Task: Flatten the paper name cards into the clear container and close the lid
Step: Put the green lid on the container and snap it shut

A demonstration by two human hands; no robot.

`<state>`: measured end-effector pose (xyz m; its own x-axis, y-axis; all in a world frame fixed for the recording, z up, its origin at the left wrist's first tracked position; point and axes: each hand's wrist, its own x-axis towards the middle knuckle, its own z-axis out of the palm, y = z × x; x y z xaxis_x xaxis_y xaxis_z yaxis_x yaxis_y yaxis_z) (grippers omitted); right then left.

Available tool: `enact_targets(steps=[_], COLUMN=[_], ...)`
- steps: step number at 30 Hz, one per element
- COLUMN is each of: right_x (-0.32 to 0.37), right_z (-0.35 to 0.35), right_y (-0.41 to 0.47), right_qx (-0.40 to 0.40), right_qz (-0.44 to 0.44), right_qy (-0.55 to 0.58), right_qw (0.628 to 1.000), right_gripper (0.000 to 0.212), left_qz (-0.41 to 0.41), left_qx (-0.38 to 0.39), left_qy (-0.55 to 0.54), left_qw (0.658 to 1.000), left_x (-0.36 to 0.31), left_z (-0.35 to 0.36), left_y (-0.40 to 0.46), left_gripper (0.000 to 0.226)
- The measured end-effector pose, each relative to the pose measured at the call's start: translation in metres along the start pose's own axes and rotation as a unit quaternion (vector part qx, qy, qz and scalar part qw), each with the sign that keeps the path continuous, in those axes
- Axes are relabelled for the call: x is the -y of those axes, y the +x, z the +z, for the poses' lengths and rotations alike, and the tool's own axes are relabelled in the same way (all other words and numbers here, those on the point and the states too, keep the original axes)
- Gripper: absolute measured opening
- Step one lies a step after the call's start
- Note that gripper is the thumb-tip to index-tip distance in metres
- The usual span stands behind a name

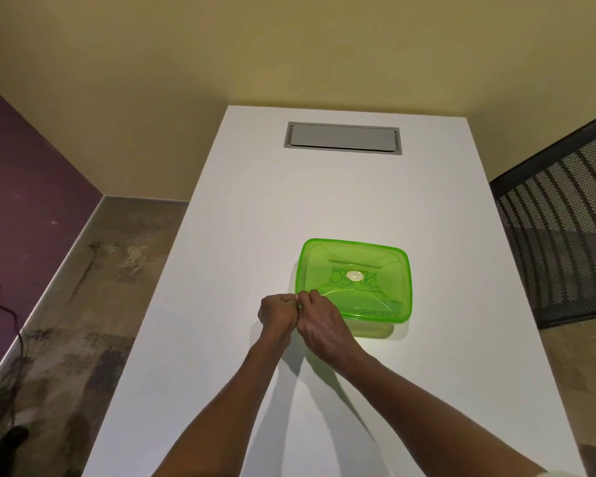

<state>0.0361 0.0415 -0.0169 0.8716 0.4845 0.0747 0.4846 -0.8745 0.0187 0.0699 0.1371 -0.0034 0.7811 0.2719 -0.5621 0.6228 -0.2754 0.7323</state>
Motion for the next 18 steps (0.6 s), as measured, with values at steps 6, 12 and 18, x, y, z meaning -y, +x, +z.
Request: enact_targets(steps=[6, 12, 18], right_x=[0.000, -0.003, -0.011], right_z=[0.006, 0.005, -0.005], right_y=[-0.002, -0.004, -0.005], right_qx=[-0.043, -0.064, -0.045], right_qz=[-0.015, -0.005, 0.083], right_qy=[0.021, 0.032, 0.103], right_qw=[0.999, 0.997, 0.990], right_gripper=[0.043, 0.030, 0.010], left_qz=[-0.004, -0.002, 0.025], left_qx=[-0.007, -0.015, -0.023], left_qy=[0.064, 0.043, 0.022], left_qw=[0.998, 0.999, 0.999], left_x=[-0.004, -0.005, 0.002], left_z=[0.001, 0.003, 0.005], left_y=[0.006, 0.001, -0.001], left_gripper=[0.014, 0.015, 0.029])
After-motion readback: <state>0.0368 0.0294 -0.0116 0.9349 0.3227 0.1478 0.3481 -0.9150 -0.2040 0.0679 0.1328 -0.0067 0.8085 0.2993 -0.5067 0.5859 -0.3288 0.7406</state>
